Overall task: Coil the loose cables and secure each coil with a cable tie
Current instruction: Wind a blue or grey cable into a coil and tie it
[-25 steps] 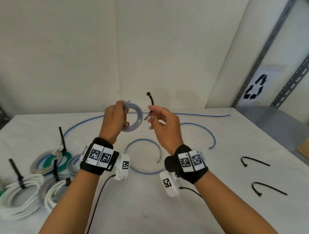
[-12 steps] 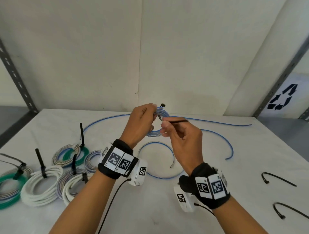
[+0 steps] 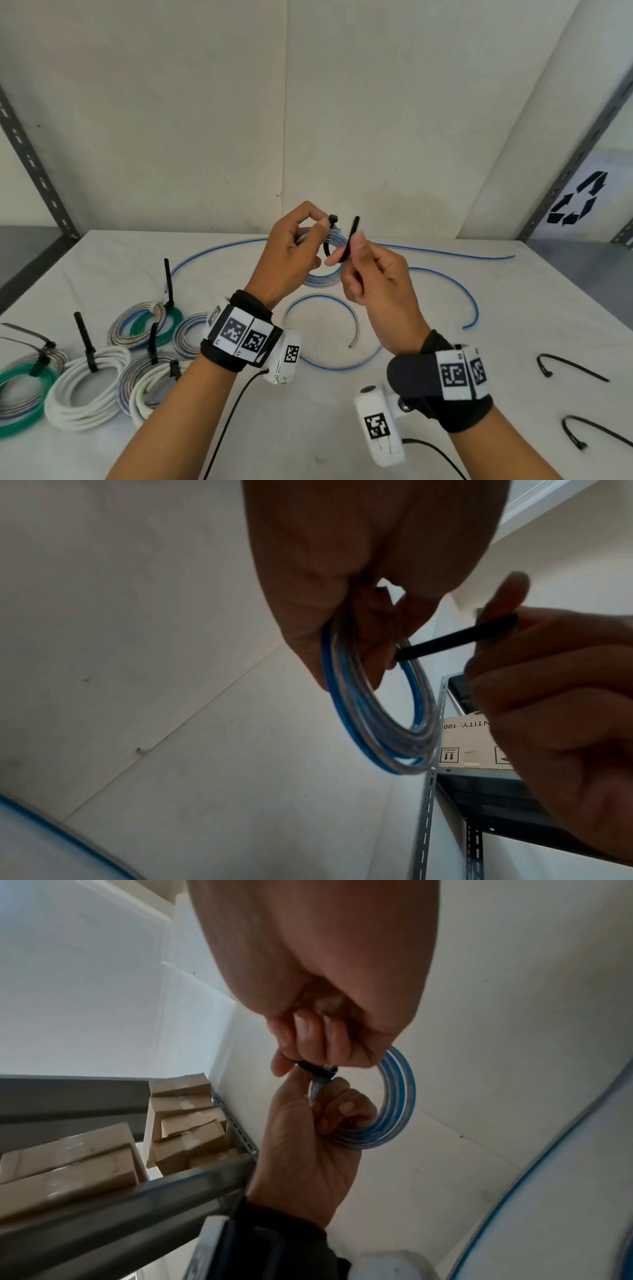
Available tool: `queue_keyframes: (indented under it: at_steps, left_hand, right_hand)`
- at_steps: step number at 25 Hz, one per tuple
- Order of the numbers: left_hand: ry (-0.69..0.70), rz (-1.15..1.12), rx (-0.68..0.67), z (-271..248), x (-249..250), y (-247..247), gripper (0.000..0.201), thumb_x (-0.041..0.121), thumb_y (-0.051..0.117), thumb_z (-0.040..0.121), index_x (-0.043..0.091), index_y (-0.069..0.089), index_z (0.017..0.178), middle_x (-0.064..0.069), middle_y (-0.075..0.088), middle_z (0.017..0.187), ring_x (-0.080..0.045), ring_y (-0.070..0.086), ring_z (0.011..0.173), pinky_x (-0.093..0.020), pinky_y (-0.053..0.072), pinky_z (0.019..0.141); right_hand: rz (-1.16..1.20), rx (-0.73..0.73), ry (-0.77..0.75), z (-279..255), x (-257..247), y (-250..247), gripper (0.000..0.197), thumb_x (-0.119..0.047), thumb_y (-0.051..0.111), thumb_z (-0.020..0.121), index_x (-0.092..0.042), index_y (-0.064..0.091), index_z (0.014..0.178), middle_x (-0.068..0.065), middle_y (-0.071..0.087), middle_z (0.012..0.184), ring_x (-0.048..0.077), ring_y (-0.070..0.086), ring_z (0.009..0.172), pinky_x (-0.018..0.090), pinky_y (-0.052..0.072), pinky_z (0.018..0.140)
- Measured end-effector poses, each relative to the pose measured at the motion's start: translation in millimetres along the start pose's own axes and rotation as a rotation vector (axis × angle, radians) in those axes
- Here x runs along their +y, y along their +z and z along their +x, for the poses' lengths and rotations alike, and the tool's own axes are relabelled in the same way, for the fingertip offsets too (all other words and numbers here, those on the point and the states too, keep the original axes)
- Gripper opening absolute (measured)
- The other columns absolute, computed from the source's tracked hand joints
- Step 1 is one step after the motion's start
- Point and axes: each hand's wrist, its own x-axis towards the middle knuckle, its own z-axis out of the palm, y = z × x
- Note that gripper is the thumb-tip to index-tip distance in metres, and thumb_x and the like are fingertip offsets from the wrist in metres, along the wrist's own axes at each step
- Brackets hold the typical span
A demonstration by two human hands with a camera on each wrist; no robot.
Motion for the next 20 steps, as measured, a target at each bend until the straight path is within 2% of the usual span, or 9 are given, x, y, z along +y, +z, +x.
queue_keyframes:
  at_steps: [2, 3, 6, 8, 11, 14, 17, 20]
  left_hand:
    - [0.070, 0.023, -0.017, -3, 5, 1, 0.016, 0.015, 0.049, 0.105, 0.007, 0.055, 0.093, -0.026, 0.047, 0.061, -0.038, 0.035, 0.054, -0.022, 0.041, 0.051]
    - [0.088, 0.033, -0.033, -4, 6, 2, 0.016, 0.017, 0.049, 0.105, 0.008, 0.056, 0.093, -0.030, 0.049, 0.064, -0.041, 0.037, 0.056, -0.027, 0.042, 0.051]
    - [0.108, 0.066, -0.058, -6, 6, 5, 0.015, 0.019, 0.050, 0.106, 0.012, 0.057, 0.094, -0.032, 0.051, 0.068, -0.040, 0.040, 0.057, -0.047, 0.043, 0.053]
    - [0.119, 0.090, -0.053, -5, 3, 6, 0.015, 0.020, 0.050, 0.105, 0.014, 0.057, 0.093, -0.029, 0.051, 0.069, -0.038, 0.038, 0.057, -0.053, 0.043, 0.055]
    - [0.124, 0.114, -0.042, -6, 1, 6, 0.016, 0.021, 0.050, 0.105, 0.013, 0.057, 0.093, -0.020, 0.048, 0.063, -0.030, 0.035, 0.055, -0.051, 0.043, 0.054]
    - [0.145, 0.169, -0.043, -7, 0, 6, 0.016, 0.021, 0.051, 0.105, 0.013, 0.059, 0.094, -0.011, 0.051, 0.061, -0.024, 0.038, 0.055, -0.043, 0.042, 0.054]
    - [0.180, 0.228, -0.062, -8, -1, 4, 0.016, 0.021, 0.051, 0.105, 0.014, 0.060, 0.094, -0.010, 0.053, 0.062, -0.018, 0.039, 0.054, -0.032, 0.035, 0.054]
    - [0.198, 0.267, -0.073, -8, -5, 2, 0.016, 0.022, 0.050, 0.105, 0.016, 0.059, 0.093, -0.014, 0.058, 0.065, -0.020, 0.040, 0.054, -0.031, 0.033, 0.052]
  right_hand:
    - [0.077, -0.027, 0.113, 2, -4, -3, 0.046, -0.035, 0.043, 0.105, -0.008, 0.065, 0.074, -0.001, 0.029, 0.049, 0.012, 0.023, 0.047, 0.025, 0.021, 0.050]
    - [0.086, -0.034, 0.148, 2, -4, -5, 0.047, -0.034, 0.044, 0.106, -0.007, 0.064, 0.073, 0.000, 0.027, 0.050, 0.012, 0.021, 0.047, 0.026, 0.020, 0.051]
    - [0.099, -0.025, 0.182, 3, -4, -9, 0.047, -0.033, 0.044, 0.106, -0.010, 0.062, 0.069, 0.003, 0.023, 0.052, 0.013, 0.019, 0.048, 0.025, 0.021, 0.050]
    - [0.115, -0.013, 0.188, 3, -4, -10, 0.047, -0.032, 0.045, 0.106, -0.011, 0.062, 0.068, 0.004, 0.022, 0.053, 0.014, 0.019, 0.049, 0.024, 0.021, 0.049]
    - [0.114, 0.001, 0.206, 4, -4, -10, 0.046, -0.031, 0.046, 0.106, -0.011, 0.062, 0.068, 0.003, 0.024, 0.052, 0.013, 0.020, 0.048, 0.023, 0.022, 0.048]
    - [0.111, 0.004, 0.232, 3, -5, -9, 0.048, -0.031, 0.047, 0.106, -0.012, 0.062, 0.065, 0.003, 0.024, 0.051, 0.012, 0.020, 0.047, 0.022, 0.023, 0.047]
    - [0.130, 0.005, 0.275, 4, -5, -11, 0.048, -0.030, 0.048, 0.105, -0.012, 0.061, 0.063, 0.000, 0.024, 0.048, 0.011, 0.021, 0.046, 0.021, 0.025, 0.047]
    - [0.140, 0.014, 0.291, 5, -5, -10, 0.047, -0.029, 0.048, 0.105, -0.011, 0.060, 0.063, -0.001, 0.024, 0.047, 0.012, 0.020, 0.046, 0.022, 0.025, 0.048]
